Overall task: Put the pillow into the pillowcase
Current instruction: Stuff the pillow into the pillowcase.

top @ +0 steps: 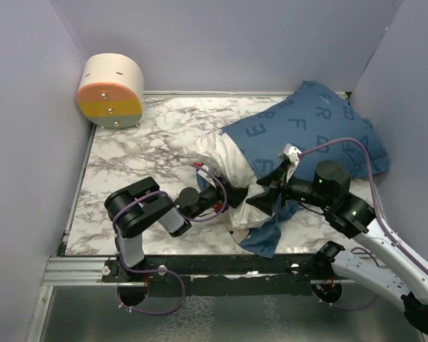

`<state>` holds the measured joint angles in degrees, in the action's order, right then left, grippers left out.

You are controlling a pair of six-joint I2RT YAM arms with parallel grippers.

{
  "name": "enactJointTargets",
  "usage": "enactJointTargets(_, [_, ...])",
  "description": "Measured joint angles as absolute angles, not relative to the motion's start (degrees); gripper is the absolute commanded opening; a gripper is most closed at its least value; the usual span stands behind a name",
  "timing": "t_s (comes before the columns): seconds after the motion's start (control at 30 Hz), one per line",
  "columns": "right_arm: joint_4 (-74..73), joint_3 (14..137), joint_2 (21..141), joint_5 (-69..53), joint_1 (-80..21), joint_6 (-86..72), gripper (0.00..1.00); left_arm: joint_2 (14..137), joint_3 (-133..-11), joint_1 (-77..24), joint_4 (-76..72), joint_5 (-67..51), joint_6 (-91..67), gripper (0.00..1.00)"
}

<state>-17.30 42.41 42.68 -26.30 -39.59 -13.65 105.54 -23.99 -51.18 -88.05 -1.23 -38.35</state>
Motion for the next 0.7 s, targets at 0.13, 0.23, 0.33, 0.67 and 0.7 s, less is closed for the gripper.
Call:
enactJointTargets(0.13, [-20.29, 48.25, 41.34, -23.68, -39.59, -11.03, 0.81, 104.16, -21.15, -50.48, -88.07, -6.17, -43.72, 0.91])
enactJointTargets(0.23, [-20.75, 53.82, 41.93, -18.92, -39.59, -9.54, 0.82, 104.16, -17.45, -50.48, -88.12, -9.65, -48.25, 0.99])
enactJointTargets(0.33, [-20.21, 56.01, 42.7, -14.94, -39.59, -8.67, 0.83, 104.14, -13.37, -50.5, -88.12, -11.62, -51.62, 0.99])
enactJointTargets(0.67, [-19.59, 50.78, 46.0, -11.94, -39.59, -9.19, 0.83, 75.81, -18.31, -56.99, -53.54, -1.41, -40.38, 0.99])
enactJointTargets(0.7, [-19.59, 50.5, 45.84, -11.75, -39.59, -9.21, 0.83, 70.91, -20.14, -57.6, -47.97, 0.6, -38.17, 0.99])
